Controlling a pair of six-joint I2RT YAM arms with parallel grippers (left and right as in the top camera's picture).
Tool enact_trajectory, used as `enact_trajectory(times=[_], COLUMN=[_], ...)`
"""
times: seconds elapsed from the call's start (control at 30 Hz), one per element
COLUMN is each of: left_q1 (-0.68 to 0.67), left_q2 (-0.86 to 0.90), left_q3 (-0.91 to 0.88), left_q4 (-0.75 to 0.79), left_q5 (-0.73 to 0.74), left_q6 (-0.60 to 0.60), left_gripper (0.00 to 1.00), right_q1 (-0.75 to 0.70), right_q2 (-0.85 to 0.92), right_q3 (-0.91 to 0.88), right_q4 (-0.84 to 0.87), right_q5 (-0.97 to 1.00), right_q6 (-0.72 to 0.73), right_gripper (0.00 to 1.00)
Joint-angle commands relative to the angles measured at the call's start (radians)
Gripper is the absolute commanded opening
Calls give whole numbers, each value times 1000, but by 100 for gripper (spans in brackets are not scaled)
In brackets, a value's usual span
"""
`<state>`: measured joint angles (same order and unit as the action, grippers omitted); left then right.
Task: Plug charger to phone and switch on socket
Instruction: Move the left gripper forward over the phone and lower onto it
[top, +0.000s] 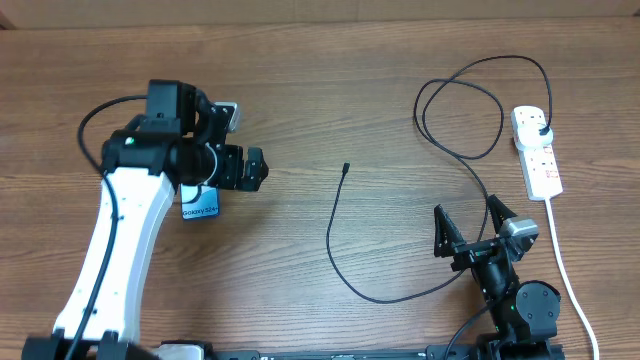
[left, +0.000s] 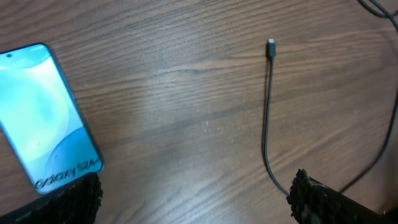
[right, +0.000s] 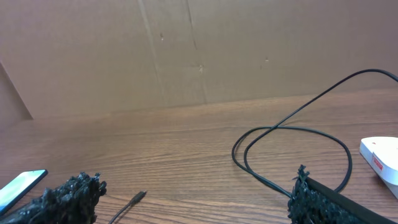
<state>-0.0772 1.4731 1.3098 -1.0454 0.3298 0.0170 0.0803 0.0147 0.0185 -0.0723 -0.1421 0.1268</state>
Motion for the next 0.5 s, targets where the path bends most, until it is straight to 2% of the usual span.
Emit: enact_trajectory(times=[0.0,0.17,0.47], left_q1=[0,0,0], left_q2=[64,126,153], left_q3=[22,22,22], left_q4=[49,101,113], left_q5=[3,-182,-219], left_q6=[-79,-239,-251], left_gripper=[100,100,100], right_q1=[-3,-3,-3], right_q2=[-9,-9,-9], right_q3=[-11,-11,-11], right_q4=[4,4,4], right_q5=[-2,-2,-2], right_q6=[-1,-1,-1], right_gripper=[100,100,100])
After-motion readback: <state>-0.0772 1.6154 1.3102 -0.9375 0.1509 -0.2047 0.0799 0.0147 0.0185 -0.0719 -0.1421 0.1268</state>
